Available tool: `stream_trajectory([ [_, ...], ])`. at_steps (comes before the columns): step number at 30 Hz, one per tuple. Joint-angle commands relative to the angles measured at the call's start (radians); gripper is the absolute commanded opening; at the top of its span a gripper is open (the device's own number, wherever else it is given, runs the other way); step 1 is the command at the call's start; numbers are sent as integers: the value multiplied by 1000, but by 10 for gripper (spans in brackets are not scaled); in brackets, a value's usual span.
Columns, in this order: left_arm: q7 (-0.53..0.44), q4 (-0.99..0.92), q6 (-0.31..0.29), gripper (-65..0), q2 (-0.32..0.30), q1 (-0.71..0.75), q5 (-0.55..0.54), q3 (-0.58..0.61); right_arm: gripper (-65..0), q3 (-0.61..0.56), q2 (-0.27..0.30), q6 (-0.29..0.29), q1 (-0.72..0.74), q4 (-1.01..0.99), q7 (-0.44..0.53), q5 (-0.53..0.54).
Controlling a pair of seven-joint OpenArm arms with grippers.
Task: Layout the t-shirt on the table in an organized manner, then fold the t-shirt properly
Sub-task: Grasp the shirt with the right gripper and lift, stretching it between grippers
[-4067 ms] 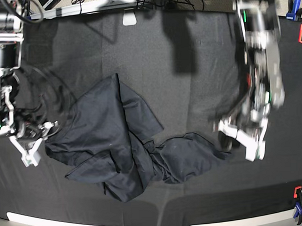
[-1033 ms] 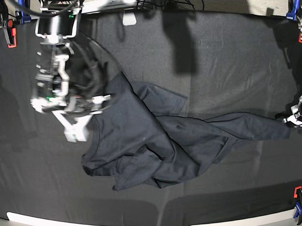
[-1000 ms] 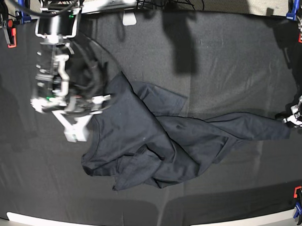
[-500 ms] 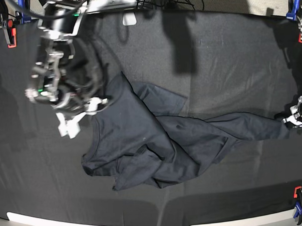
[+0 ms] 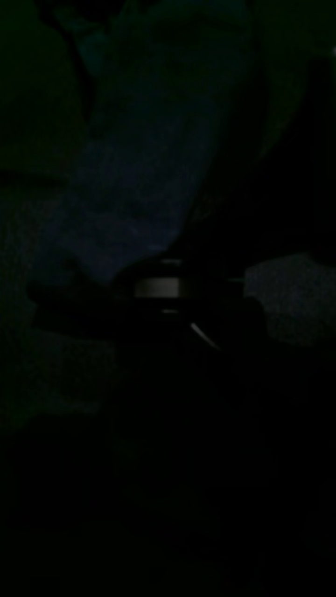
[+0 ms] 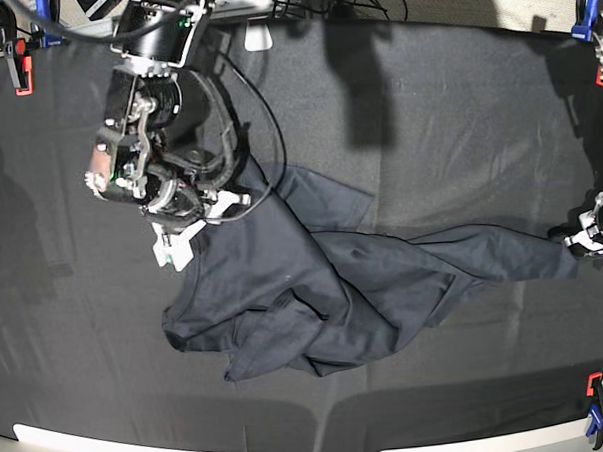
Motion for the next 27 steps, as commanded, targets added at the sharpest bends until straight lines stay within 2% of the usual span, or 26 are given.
stream_trajectory([
  [1, -19, 19, -11, -650, -20, -27, -13, -5, -650, -3, 2, 31, 17, 15, 24, -4],
  [4, -19, 19, -11, -650, -21, -27, -13, -5, -650, -3, 7, 47, 16, 22, 35, -43],
  [8, -5, 19, -11, -650, -25, -27, -14, -5, -650, -2, 68, 47, 16, 57, 4, -42],
  [10, 12, 19, -12, -650, -32, -24, -26, -5, -650, -2, 119, 47, 13, 76, -2, -42],
  [12, 32, 33, -32, -650, -46, -3, -86, -5, -650, -2, 178, 47, 1, 83, -2, -41],
  [14, 51, 68, -72, -650, -65, 42, -147, -5, -650, -2, 238, 47, -24, 83, -1, -41],
  [17, 71, 152, -92, -650, -90, 132, -192, -5, -650, 2, 323, 47, -68, 83, -1, -41],
  [22, 85, 323, -93, -650, -106, 302, -196, -29, -650, 69, 442, 48, -117, 83, -1, -37],
  [27, 106, 508, -92, -650, -105, 483, -197, -150, -650, 171, 562, 48, -153, 83, -1, 15],
])
